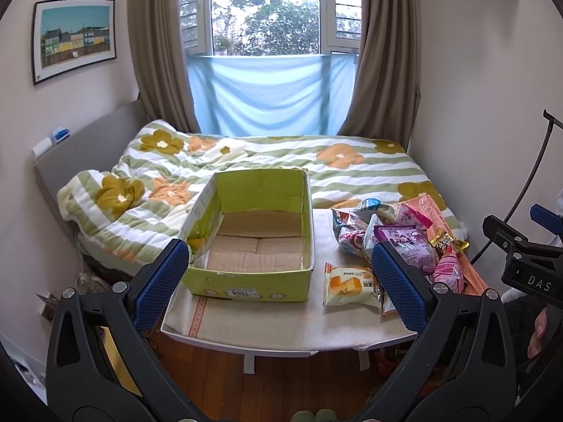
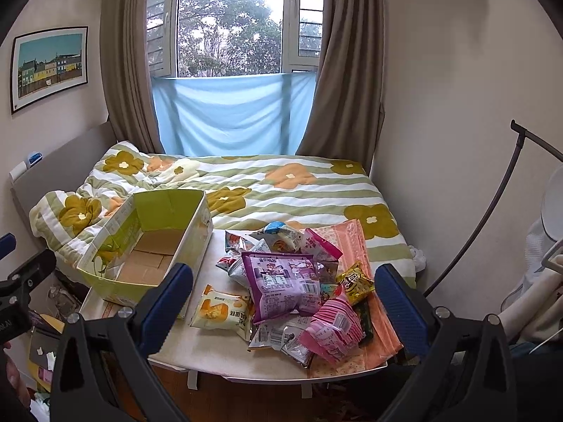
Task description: Organize snacks
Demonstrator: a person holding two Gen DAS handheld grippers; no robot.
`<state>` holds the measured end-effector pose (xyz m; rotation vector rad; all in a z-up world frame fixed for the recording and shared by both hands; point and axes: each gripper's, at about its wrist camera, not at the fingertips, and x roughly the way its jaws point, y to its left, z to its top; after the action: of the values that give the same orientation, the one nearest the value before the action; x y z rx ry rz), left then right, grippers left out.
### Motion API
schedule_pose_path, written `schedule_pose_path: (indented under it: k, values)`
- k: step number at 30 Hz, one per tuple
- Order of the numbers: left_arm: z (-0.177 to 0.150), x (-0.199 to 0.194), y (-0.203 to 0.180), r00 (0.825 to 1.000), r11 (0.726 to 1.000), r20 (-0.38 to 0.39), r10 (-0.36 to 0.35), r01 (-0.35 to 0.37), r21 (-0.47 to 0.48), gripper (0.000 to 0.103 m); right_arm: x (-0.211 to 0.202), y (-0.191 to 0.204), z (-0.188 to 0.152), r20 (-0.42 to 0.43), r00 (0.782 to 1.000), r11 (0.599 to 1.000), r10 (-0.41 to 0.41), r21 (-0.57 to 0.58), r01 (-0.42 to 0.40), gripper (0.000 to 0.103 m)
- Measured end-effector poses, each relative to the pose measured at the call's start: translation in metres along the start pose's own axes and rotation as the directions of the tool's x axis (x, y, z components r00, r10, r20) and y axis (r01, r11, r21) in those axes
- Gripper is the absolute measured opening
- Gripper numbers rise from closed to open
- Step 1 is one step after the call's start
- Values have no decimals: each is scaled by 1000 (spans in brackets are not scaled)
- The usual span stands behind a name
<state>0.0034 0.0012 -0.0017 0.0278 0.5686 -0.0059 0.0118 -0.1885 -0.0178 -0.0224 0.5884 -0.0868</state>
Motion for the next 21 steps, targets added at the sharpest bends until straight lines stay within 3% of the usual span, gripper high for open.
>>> schedule_pose_path:
  k: [21]
  values:
    - [-2,0,-1,1000,1000,9,-10,10,0,103,-4,3,-2,10,1000,1000,15,4,-15,103]
